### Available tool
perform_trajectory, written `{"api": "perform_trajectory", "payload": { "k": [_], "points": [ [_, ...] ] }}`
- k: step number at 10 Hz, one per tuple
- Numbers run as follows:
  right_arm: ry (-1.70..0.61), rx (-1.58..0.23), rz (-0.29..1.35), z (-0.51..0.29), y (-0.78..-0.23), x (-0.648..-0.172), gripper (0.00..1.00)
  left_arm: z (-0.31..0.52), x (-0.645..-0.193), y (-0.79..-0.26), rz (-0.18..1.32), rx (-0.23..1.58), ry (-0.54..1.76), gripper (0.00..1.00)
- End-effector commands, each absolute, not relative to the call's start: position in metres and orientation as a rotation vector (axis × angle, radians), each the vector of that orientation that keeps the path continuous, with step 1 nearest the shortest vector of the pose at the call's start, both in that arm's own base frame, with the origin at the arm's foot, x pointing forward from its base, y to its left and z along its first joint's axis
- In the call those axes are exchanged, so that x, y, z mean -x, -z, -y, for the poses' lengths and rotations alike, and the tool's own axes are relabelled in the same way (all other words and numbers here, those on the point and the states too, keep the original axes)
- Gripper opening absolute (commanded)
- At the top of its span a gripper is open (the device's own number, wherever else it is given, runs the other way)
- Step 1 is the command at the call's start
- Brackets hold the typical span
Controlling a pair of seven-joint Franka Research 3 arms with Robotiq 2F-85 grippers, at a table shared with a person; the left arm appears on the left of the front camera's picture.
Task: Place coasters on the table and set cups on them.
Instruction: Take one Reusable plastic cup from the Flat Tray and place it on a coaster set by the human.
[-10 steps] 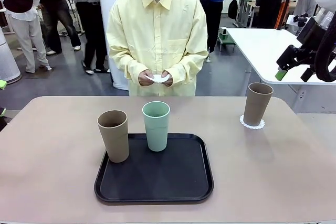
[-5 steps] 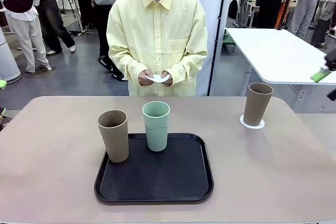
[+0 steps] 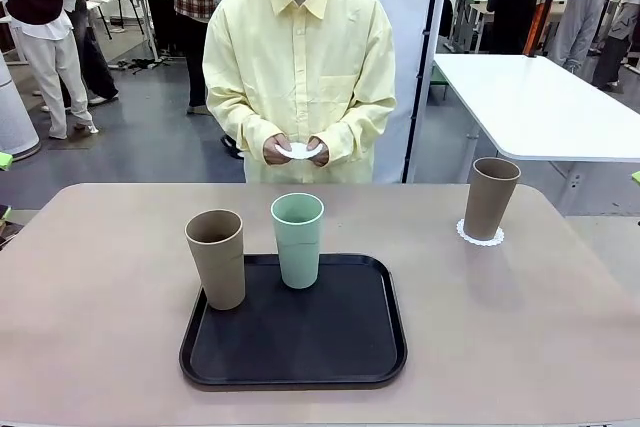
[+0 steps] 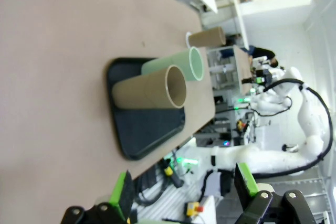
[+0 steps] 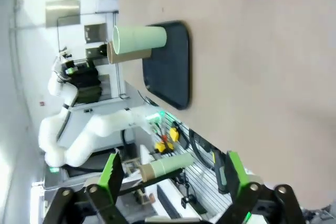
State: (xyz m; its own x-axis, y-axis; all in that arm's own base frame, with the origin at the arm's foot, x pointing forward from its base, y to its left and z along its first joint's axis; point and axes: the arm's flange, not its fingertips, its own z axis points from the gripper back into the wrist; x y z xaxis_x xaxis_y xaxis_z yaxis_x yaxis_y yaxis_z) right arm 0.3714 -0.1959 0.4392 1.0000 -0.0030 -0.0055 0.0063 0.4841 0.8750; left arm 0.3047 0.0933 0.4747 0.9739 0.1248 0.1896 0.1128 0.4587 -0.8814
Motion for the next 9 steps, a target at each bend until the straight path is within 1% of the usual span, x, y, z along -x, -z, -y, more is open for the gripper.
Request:
{"api": "perform_trajectory", "payload": {
  "k": [1,3,5,9],
  "points": [
    [-0.007,-1.193,0.056,0.217,-0.431,-0.378,1.00,-0.094,-0.304,-0.475,0.255,1.116,0.001,1.00],
    [-0.066,-1.305,0.100,0.240,-0.419,-0.369,1.00,-0.094,-0.304,-0.475,0.255,1.116,0.001,1.00],
    [-0.051,-1.354,0.155,0.253,-0.413,-0.362,1.00,-0.094,-0.304,-0.475,0.255,1.116,0.001,1.00],
    [0.008,-1.357,0.160,0.252,-0.411,-0.366,1.00,-0.094,-0.304,-0.475,0.255,1.116,0.001,1.00]
  ]
}}
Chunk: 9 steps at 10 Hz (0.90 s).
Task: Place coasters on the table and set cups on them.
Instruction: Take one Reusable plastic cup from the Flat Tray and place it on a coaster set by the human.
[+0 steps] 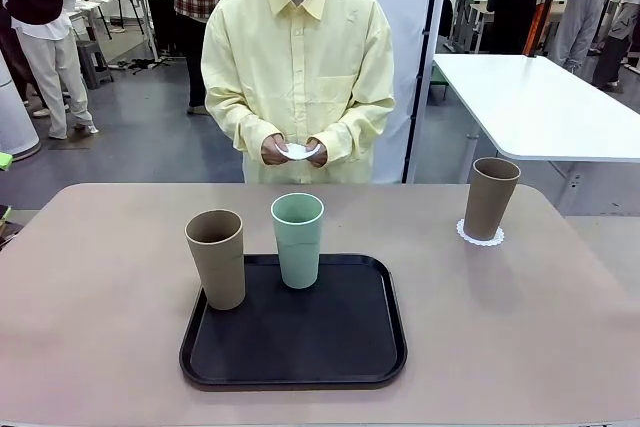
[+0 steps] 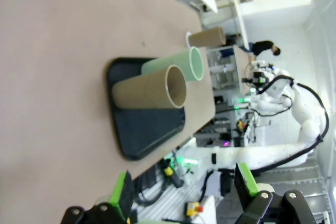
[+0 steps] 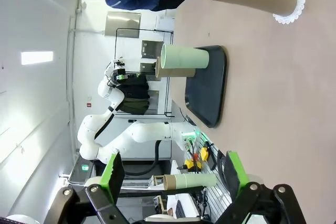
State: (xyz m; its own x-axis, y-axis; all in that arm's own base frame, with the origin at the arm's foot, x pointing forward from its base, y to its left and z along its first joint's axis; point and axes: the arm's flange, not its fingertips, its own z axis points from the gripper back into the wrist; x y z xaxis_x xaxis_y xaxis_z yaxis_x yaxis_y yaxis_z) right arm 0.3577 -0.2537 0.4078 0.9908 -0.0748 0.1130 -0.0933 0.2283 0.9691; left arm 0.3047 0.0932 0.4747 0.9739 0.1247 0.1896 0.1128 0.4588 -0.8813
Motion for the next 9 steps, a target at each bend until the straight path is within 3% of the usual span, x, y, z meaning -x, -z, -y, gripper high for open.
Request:
{"api": "perform_trajectory", "payload": {
  "k": [1,9],
  "points": [
    [0.009,-1.356,0.169,0.2479,-0.4124,-0.3659,1.00,-0.0936,-0.3041,-0.4750,0.255,1.116,0.001,1.00],
    [-0.013,-1.342,0.146,0.2537,-0.4078,-0.3577,1.00,-0.0936,-0.3041,-0.4750,0.255,1.116,0.001,1.00]
  ]
}}
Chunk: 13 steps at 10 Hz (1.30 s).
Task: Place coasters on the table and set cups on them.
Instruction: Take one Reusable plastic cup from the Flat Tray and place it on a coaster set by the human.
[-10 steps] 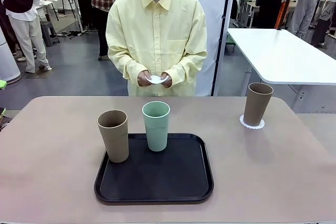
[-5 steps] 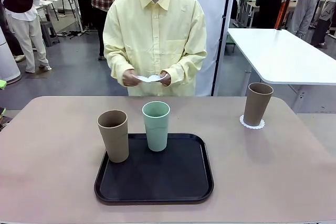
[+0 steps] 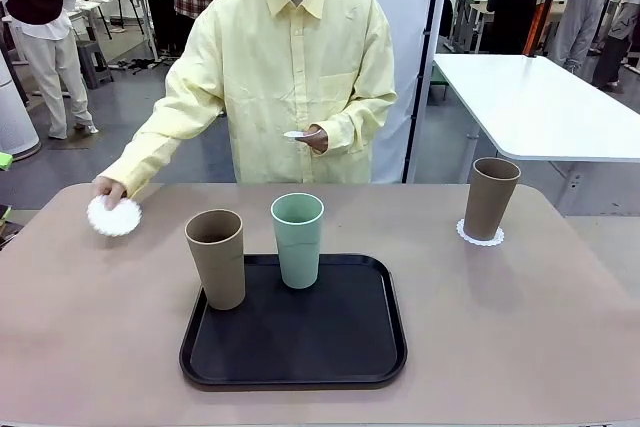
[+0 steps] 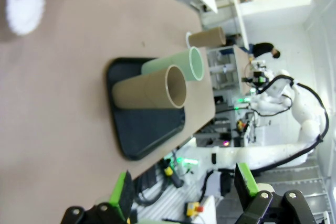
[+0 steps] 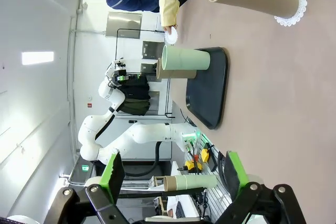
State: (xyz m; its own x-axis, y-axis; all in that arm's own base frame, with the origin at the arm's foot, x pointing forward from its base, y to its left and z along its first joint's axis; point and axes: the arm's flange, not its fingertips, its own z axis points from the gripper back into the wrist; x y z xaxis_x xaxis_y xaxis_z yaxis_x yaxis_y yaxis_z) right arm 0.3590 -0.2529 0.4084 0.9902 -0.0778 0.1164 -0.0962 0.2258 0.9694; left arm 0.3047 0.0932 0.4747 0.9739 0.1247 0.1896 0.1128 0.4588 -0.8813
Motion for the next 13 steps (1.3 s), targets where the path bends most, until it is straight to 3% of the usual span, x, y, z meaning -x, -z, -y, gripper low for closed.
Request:
{"api": "perform_trajectory", "payload": {
  "k": [1,13],
  "points": [
    [-0.013,-1.342,0.146,0.2537,-0.4078,-0.3577,1.00,-0.0936,-0.3041,-0.4750,0.255,1.116,0.001,1.00],
    [-0.013,-1.342,0.146,0.2537,-0.4078,-0.3577,1.00,-0.0936,-0.3041,-0.4750,0.255,1.116,0.001,1.00]
  ]
}}
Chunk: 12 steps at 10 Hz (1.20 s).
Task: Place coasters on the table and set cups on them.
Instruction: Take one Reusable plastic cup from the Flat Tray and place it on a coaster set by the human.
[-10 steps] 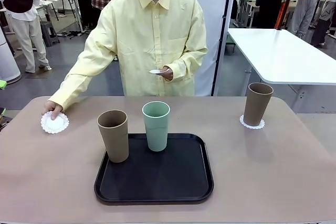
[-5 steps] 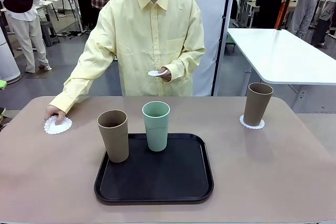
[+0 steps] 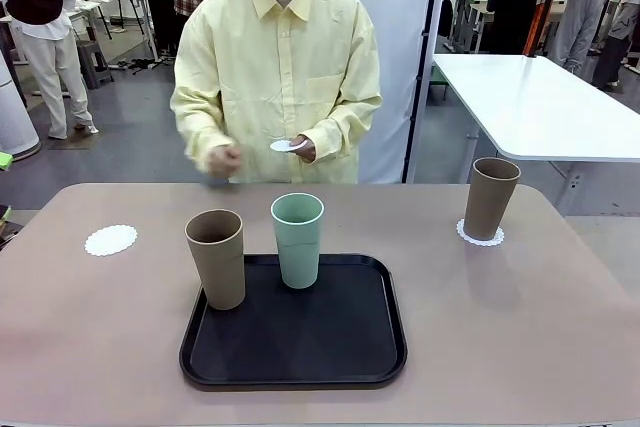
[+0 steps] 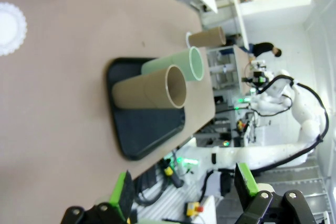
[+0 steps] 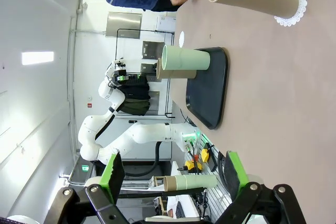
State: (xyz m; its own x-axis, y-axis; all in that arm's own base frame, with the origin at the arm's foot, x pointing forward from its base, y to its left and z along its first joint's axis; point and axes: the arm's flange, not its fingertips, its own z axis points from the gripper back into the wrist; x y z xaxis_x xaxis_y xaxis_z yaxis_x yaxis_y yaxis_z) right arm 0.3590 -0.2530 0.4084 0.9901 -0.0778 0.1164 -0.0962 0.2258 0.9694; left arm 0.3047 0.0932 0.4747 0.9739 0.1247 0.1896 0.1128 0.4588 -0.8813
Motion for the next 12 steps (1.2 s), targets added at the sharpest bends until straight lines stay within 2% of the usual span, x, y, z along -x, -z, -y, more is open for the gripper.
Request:
{"api": "perform_trajectory", "payload": {
  "k": [1,7,8,9,12],
  "points": [
    [-0.013,-1.342,0.146,0.254,-0.408,-0.358,1.00,-0.094,-0.304,-0.475,0.255,1.116,0.001,1.00],
    [-0.013,-1.342,0.146,0.254,-0.408,-0.358,1.00,-0.093,-0.305,-0.475,0.241,1.097,-0.007,1.00],
    [-0.013,-1.342,0.146,0.254,-0.408,-0.358,1.00,-0.090,-0.327,-0.482,0.315,1.008,0.087,1.00],
    [-0.013,-1.342,0.146,0.254,-0.408,-0.358,1.00,-0.082,-0.351,-0.491,0.375,0.897,0.278,1.00],
    [-0.013,-1.342,0.146,0.254,-0.408,-0.358,1.00,-0.047,-0.390,-0.515,0.339,0.625,0.788,1.00]
  ]
}}
